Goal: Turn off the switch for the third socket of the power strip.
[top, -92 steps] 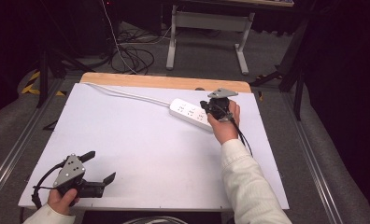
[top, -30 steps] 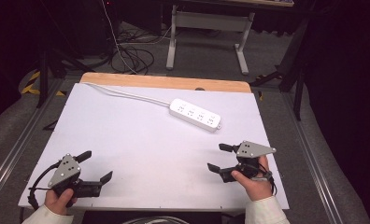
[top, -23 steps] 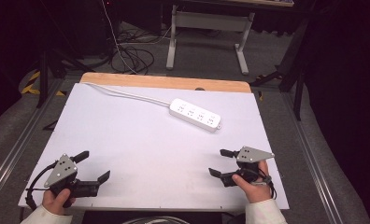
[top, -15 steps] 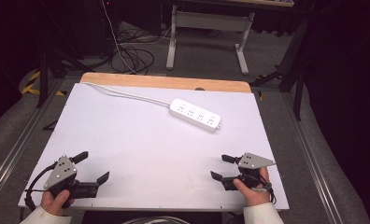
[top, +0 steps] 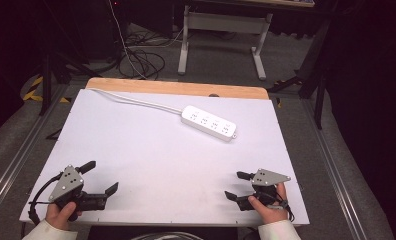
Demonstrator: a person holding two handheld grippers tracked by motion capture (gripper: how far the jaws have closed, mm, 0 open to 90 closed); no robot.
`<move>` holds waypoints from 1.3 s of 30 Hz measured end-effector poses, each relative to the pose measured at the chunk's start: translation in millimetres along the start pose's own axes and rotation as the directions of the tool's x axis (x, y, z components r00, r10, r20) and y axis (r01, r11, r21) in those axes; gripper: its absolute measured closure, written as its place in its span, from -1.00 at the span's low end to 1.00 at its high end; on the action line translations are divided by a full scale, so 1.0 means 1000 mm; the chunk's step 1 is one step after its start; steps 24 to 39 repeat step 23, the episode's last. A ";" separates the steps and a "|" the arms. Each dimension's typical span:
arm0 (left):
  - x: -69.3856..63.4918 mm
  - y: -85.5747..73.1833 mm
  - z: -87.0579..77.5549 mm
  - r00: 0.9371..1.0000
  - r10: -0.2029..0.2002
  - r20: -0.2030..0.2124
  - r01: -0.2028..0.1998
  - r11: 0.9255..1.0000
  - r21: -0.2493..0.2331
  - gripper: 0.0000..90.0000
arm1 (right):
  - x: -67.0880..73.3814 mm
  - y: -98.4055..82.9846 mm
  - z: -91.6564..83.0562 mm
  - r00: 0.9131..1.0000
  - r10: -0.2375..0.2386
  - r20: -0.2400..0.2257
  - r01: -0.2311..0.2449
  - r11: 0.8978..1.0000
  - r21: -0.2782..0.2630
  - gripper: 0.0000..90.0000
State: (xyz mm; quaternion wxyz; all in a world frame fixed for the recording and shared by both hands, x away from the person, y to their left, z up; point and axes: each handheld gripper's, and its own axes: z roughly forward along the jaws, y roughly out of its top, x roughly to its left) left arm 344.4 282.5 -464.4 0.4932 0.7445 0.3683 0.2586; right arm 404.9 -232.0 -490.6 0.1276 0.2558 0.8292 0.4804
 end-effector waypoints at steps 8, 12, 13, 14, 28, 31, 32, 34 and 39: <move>-0.001 0.001 0.000 1.000 0.020 -0.007 -0.020 1.000 0.008 -0.95 | 0.001 0.000 -0.002 1.000 -0.026 -0.001 0.026 1.000 -0.017 -0.76; -0.001 0.000 0.000 1.000 0.012 -0.008 -0.012 1.000 0.009 -0.95 | 0.000 -0.001 -0.003 1.000 -0.013 0.020 0.014 1.000 -0.012 -0.76; -0.001 0.001 0.000 1.000 0.021 -0.012 -0.021 1.000 0.011 -0.95 | 0.000 -0.002 -0.003 1.000 -0.010 0.029 0.011 1.000 -0.012 -0.76; -0.001 0.001 0.001 1.000 0.021 -0.012 -0.021 1.000 0.013 -0.95 | 0.000 -0.002 -0.003 0.999 -0.006 0.038 0.006 1.000 -0.012 -0.76; 0.000 -0.001 0.004 0.999 0.007 -0.032 -0.006 1.000 0.015 -0.95 | -0.008 -0.007 -0.006 0.994 0.084 0.067 -0.081 0.996 -0.043 -0.77; 0.000 -0.001 0.004 0.999 0.007 -0.032 -0.006 1.000 0.015 -0.95 | -0.008 -0.007 -0.006 0.994 0.084 0.067 -0.081 0.996 -0.043 -0.77; 0.000 -0.001 0.004 0.999 0.007 -0.032 -0.006 1.000 0.015 -0.95 | -0.008 -0.007 -0.006 0.994 0.084 0.067 -0.081 0.996 -0.043 -0.77; 0.000 -0.001 0.004 0.999 0.007 -0.032 -0.006 1.000 0.015 -0.95 | -0.008 -0.007 -0.006 0.994 0.084 0.067 -0.081 0.996 -0.043 -0.77; 0.000 -0.001 0.004 0.999 0.007 -0.032 -0.006 1.000 0.015 -0.95 | -0.008 -0.007 -0.006 0.994 0.084 0.067 -0.081 0.996 -0.043 -0.77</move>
